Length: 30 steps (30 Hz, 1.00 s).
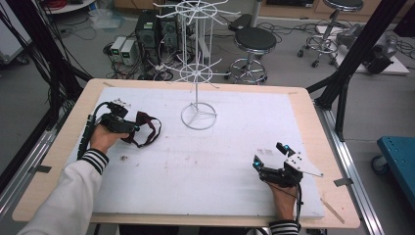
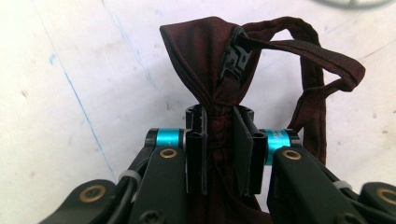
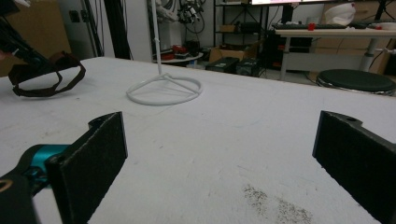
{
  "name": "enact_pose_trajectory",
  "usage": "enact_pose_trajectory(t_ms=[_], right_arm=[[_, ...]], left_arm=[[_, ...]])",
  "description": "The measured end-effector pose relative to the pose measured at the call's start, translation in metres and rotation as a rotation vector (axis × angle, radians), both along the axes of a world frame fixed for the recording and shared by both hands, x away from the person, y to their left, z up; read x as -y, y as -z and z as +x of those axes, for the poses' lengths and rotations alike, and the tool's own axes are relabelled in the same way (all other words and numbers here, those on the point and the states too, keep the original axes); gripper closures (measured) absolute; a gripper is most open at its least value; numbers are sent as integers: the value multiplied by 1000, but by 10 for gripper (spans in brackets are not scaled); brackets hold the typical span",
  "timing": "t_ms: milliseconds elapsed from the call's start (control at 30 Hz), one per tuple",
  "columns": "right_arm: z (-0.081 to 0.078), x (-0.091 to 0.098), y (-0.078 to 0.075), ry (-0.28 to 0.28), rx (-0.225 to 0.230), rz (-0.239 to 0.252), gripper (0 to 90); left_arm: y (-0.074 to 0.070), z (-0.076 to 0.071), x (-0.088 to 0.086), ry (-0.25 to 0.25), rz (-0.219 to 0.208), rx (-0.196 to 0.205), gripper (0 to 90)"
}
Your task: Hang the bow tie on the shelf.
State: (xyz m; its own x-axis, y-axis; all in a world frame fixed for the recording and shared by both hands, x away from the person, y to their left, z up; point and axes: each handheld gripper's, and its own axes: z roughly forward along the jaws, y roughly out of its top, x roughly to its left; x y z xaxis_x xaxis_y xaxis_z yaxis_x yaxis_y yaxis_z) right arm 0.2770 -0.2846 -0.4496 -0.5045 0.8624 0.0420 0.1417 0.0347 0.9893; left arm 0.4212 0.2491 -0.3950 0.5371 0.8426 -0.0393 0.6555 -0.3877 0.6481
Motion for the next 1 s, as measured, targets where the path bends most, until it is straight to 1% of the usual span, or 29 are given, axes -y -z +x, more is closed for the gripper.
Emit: enact_pose_trajectory(t_ms=[67,133,267,400,433,533,600,700,800,833,900,1000], right_arm=[[0,0,0,1,1,-1,24],[0,0,0,2,1,0,24],[0,0,0,3,1,-3,24],[0,0,0,2,0,-2,24],[0,0,0,3,1,-2,24],[0,0,0,3,1,-2,24],[0,0,0,2,1,-2,24],[0,0,0,1,0,0,24],[0,0,0,2,0,0,24],[0,0,0,1,0,0,24],[0,0,0,3,-3,1,24],[0,0,0,3,-3,1,24]], left_arm=[[-3,-1,-1,4,-9,9,761],[-6,-3,-2,3,-26,26,761],[-14,-6,-1,0,-99,64,761],[-25,-7,0,2,-134,99,761],[-27,-8,1,0,-151,107,761],[-34,-9,2,3,-173,132,761],[-38,-11,2,6,-201,142,762],[-40,-12,1,7,-202,148,762],[-43,-13,-2,1,-221,157,763],[-45,-13,-2,4,-221,160,763],[-51,-13,-1,7,-227,178,763],[-64,-13,3,20,-235,204,763]])
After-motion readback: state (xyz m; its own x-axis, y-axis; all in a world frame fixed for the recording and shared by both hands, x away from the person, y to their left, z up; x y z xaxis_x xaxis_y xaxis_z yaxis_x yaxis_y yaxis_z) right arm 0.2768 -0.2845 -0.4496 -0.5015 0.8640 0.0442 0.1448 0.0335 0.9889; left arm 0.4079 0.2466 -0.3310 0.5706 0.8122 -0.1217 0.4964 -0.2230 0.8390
